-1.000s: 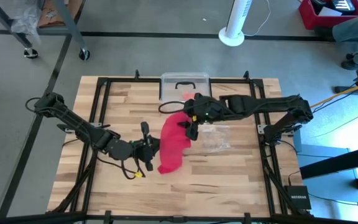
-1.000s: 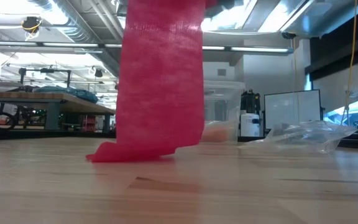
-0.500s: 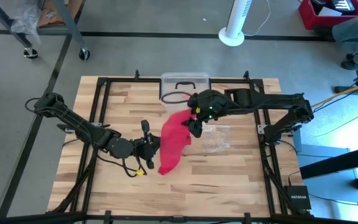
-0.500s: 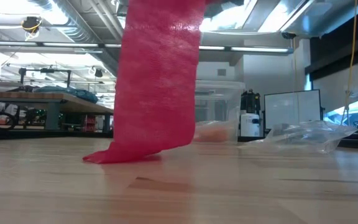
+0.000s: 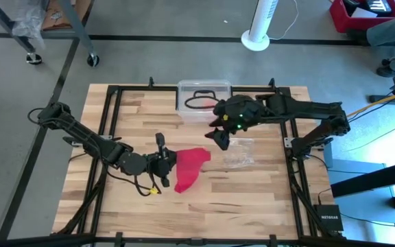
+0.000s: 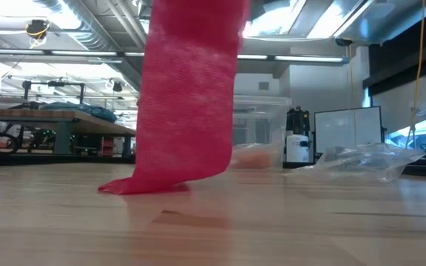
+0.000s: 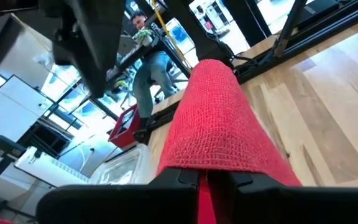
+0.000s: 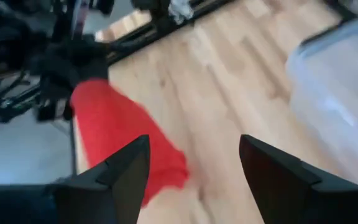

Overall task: Roll bandage
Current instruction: Roll the red bandage

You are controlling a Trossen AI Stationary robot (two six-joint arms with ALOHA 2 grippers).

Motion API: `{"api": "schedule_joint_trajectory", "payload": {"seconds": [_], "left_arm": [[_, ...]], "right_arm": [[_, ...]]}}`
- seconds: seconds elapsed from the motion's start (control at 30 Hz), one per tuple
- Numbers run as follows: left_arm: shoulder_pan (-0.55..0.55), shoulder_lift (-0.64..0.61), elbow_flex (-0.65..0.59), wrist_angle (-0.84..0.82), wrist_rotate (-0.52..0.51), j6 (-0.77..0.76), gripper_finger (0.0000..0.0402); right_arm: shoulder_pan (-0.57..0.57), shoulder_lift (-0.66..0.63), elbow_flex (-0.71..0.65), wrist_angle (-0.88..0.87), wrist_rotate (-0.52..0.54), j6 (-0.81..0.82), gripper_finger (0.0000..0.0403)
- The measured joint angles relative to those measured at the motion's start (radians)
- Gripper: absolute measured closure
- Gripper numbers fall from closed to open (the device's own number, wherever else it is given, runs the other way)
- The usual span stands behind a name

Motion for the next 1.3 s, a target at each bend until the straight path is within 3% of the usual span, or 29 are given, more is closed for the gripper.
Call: {"api": "schedule_joint_trajectory", "payload": {"seconds": [0.13,0.27,0.4,0.57,0.67,0.73,0.87,0.97,1.3], "left_arm": [[0.001,0.0,0.0,-0.001,0.0,-0.002,0.0398],[0.001,0.0,0.0,0.002,0.0,-0.023,0.0398],[-0.006,0.0,0.0,0.035,0.0,-0.026,0.0398],[-0.01,0.0,0.0,0.109,0.0,-0.019,0.0398],[-0.01,0.0,0.0,0.112,0.0,-0.02,0.0398],[-0.01,0.0,0.0,0.113,0.0,-0.021,0.0398],[-0.01,0.0,0.0,0.111,0.0,-0.021,0.0398],[-0.01,0.0,0.0,0.109,0.0,-0.019,0.0398],[-0.006,0.0,0.0,0.109,0.0,-0.013,0.0398]], "right_arm": [[0.014,-0.002,-0.001,-0.13,-0.096,0.026,0.0155],[0.126,-0.027,-0.001,-0.194,0.016,0.018,0.0155],[0.31,-0.03,-0.053,-0.166,0.175,-0.079,0.0155],[0.504,-0.03,-0.248,0.114,0.391,-0.212,0.0155],[0.567,-0.036,-0.443,0.421,0.618,-0.324,0.0155],[0.577,-0.049,-0.587,0.653,0.697,-0.378,0.0155],[0.541,-0.058,-0.824,1.069,0.689,-0.413,0.0155],[0.501,-0.053,-0.932,1.249,0.637,-0.423,0.0155],[0.367,0.024,-0.98,1.378,0.395,-0.386,0.0155]]}}
